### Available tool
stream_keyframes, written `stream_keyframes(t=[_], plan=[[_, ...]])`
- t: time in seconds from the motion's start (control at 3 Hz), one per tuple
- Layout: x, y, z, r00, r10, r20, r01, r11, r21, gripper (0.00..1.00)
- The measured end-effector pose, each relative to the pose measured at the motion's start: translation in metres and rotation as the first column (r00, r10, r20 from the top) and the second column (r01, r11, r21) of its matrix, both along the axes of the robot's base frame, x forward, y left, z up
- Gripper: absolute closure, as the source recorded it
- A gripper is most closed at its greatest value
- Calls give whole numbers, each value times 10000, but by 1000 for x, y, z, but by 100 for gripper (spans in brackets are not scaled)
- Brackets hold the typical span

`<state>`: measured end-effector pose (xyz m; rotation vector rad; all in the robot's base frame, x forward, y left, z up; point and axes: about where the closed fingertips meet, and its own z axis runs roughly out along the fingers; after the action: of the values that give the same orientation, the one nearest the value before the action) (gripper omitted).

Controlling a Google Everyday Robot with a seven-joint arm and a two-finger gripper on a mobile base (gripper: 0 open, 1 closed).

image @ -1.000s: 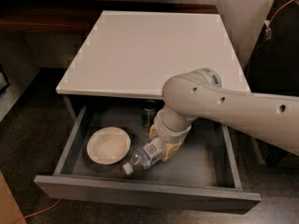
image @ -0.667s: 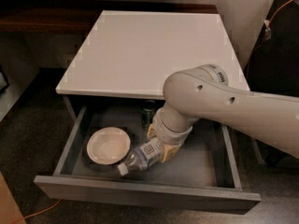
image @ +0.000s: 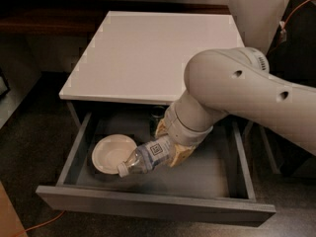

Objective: Pick blue plastic bottle from top drawer and place on counter

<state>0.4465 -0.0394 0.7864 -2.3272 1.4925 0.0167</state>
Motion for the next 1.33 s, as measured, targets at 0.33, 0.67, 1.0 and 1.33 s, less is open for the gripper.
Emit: stream_keyframes(t=[0.33, 0.67, 1.0, 1.33], plan=[[-2, 5, 64, 9991, -99, 410, 96, 9999, 59, 100], [-1, 6, 65, 9991, -140, 396, 139, 9999, 30, 100], [7, 3, 76, 9987, -318, 386, 319, 9995, -12, 100], [30, -6, 89, 9969, -791, 54, 791, 9968, 69, 100]])
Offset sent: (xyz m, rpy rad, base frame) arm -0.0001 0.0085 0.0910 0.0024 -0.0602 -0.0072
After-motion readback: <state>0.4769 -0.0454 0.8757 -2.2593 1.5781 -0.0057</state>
